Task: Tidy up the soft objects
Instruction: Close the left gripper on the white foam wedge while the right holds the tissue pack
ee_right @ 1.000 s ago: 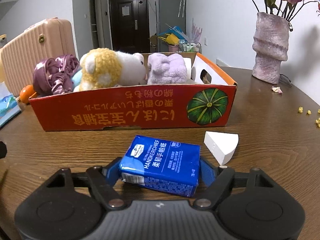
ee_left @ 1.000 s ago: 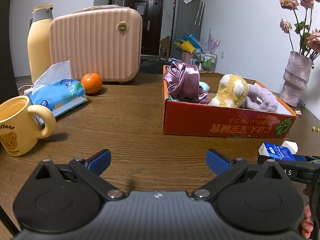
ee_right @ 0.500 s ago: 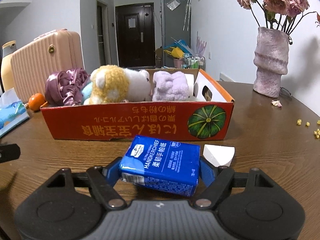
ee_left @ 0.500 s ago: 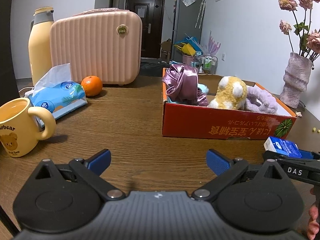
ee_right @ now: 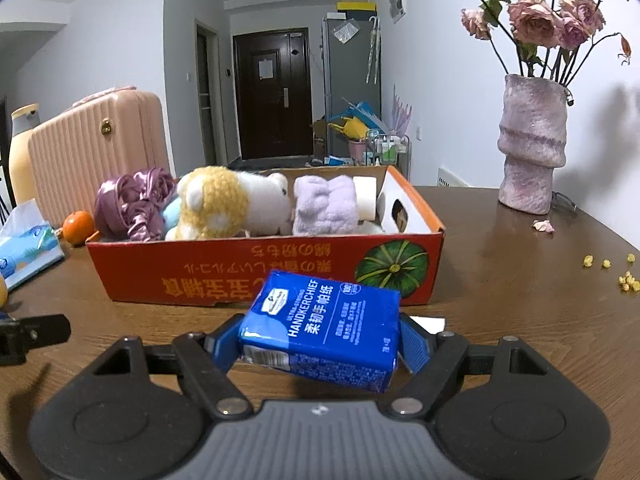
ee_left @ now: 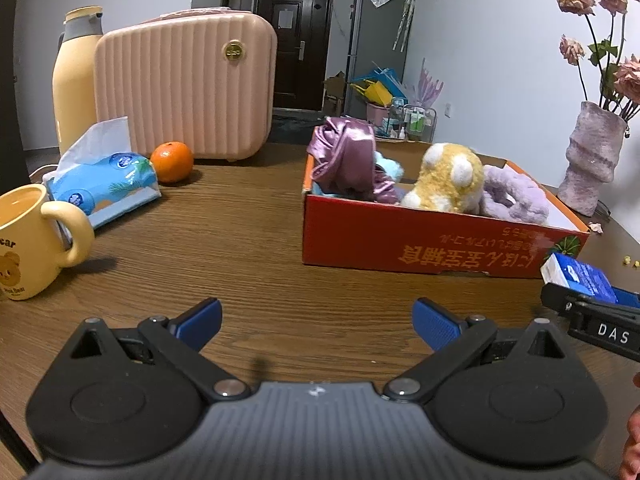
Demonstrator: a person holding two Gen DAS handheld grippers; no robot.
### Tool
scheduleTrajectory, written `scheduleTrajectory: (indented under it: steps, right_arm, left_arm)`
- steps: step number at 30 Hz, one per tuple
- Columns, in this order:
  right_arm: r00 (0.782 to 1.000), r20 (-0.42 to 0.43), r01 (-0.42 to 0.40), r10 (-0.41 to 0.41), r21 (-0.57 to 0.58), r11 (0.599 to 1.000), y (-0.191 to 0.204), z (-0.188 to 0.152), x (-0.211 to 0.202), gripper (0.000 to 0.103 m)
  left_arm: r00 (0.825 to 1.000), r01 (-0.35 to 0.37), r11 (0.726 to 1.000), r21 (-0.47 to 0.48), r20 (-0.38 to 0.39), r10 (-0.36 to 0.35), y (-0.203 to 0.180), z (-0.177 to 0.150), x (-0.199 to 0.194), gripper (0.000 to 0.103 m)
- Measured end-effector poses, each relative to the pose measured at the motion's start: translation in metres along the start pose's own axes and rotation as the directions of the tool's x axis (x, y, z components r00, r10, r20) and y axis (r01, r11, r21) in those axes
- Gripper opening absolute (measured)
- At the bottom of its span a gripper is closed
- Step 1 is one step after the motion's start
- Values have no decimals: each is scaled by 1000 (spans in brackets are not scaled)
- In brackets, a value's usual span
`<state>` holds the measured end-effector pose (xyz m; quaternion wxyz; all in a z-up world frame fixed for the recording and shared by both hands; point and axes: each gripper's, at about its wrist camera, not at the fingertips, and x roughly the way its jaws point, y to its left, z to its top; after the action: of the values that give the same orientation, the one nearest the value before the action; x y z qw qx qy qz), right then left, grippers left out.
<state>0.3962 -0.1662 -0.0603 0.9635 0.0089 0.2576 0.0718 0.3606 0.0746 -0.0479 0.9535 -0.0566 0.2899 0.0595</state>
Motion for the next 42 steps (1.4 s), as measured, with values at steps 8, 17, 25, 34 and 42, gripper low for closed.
scheduleTrajectory:
  steps: [8,17,25,34,42]
  right_arm:
    - [1000,25,7,-8,23,1000,-25,5,-4,78]
    - [999,40,20,-21,28,999,-54,9,-7,78]
    - [998,43,35,-36,31,999,-82,12,-8,78]
    - [998,43,45,-47,39,998,-111,15,-6,78]
    - [998,35,59,-60,42,997,-132,16,-4,78]
  left_arm:
    - [1000,12,1000,1,-22,-12,-22,-3,5,103]
    - [997,39,999,-2,-60,-39,-52,-6,13,103]
    - [994,59,998,2,-90,-59,-82,-8,22,103]
    - [990,85,996,5,-116,-84,-118,-9,33,103]
    - [986,106,994,18,-128,-103,-151,-8,41,103]
